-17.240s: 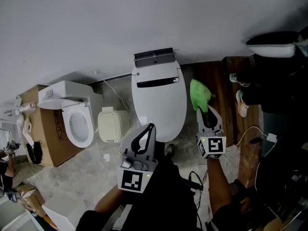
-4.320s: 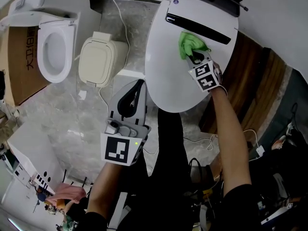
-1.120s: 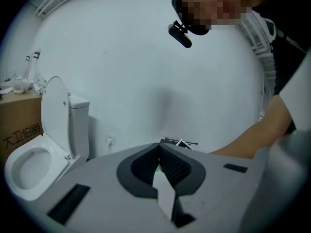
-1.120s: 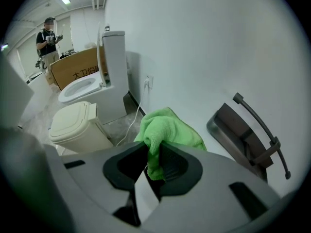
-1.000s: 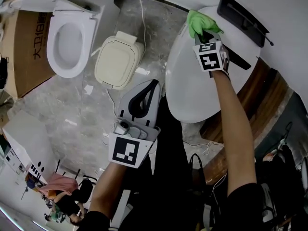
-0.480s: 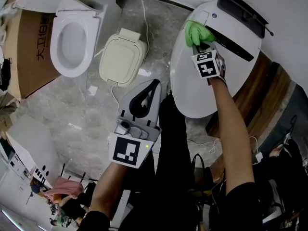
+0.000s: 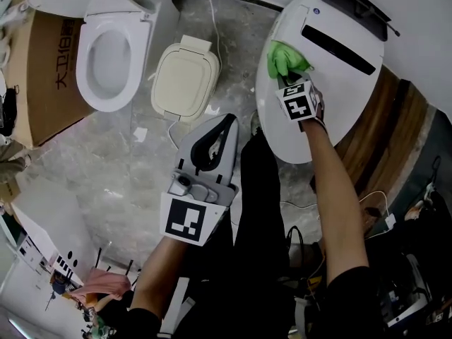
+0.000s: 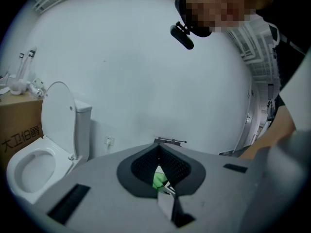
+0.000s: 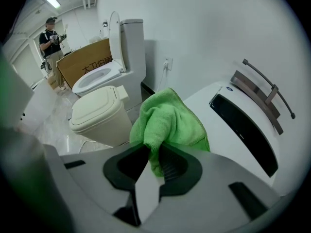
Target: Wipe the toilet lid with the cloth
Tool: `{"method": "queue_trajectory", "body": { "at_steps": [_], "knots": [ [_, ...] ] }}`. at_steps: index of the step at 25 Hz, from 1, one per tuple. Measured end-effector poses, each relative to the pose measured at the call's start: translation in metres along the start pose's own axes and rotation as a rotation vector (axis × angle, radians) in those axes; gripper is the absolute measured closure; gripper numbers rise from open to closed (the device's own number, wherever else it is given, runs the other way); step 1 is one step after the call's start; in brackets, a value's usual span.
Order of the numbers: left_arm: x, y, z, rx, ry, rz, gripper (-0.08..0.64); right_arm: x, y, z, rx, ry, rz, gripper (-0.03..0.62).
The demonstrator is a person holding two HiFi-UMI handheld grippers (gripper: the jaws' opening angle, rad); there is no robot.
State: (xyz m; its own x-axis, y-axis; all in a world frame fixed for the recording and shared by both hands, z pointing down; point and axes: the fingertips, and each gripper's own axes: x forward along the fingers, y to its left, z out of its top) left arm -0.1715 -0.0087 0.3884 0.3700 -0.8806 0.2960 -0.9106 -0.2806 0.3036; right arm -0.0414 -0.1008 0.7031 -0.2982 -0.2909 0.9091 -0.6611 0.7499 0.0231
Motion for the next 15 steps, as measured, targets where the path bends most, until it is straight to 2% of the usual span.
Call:
{"method": "queue_trajectory", "body": {
  "at_steps": [8, 15],
  "knots": [
    [-0.037, 0.004, -0.011, 0.030, 0.024, -0.065, 0.551, -0.006, 0.056, -0.034, 0.037, 0.031, 0.003, 0.511],
    [-0.057, 0.000, -0.019, 0.048, 0.035, -0.108, 0.551, -0.011, 0.105, -0.069, 0.023, 0.051, 0.003, 0.509]
  ]
}}
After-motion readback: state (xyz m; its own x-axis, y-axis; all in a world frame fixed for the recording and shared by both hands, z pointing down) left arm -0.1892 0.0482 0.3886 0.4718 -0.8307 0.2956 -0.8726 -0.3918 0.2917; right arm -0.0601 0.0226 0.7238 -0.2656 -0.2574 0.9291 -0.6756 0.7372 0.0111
